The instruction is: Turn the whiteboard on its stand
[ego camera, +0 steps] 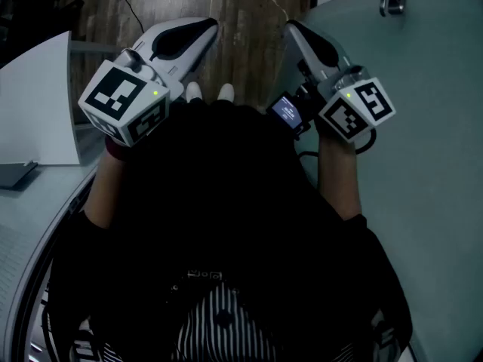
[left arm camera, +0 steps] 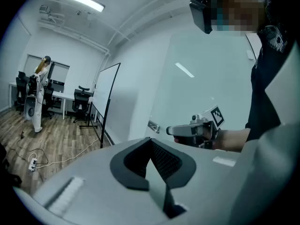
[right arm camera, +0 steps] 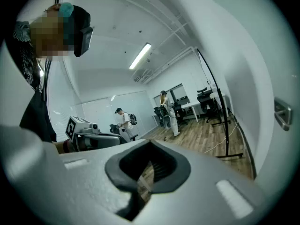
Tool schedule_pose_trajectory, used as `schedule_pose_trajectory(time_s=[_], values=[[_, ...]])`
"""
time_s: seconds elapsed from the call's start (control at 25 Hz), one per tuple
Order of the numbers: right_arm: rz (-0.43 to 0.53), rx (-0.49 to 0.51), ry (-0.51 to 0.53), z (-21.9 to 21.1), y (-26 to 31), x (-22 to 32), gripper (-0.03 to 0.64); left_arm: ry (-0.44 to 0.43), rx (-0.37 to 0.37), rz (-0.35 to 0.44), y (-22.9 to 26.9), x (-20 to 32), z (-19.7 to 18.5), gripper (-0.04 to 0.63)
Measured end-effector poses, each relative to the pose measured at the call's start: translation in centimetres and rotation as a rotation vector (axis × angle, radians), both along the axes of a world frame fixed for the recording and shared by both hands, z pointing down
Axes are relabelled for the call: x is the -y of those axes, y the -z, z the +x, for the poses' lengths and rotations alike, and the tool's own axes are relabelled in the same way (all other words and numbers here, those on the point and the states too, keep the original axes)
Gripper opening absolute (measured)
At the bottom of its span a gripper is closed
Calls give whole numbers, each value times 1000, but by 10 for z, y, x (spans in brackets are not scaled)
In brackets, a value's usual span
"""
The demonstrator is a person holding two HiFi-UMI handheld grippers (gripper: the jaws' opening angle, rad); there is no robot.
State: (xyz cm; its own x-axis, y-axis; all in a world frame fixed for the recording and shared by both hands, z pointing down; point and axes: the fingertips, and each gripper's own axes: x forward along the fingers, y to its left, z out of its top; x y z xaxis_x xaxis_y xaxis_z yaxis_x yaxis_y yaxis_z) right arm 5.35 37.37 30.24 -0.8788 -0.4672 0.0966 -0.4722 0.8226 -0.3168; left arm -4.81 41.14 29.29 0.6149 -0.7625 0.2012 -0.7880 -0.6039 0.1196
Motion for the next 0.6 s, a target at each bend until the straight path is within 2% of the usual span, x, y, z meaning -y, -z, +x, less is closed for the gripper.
schedule_pose_trajectory(time_s=[0.2, 0.36, 0.48, 0.6], values=[[29, -22, 4, 0, 2, 1, 0, -29, 64, 43, 4, 9, 14, 3], [53, -70, 20, -3, 4, -1, 0, -48, 25, 59, 17, 17, 23, 3], [105, -130, 37, -5, 6, -4, 0, -69, 33, 48, 19, 19, 27, 3], [87, -132, 37, -3, 0, -2, 0, -75, 43, 55, 16, 26, 34, 3]])
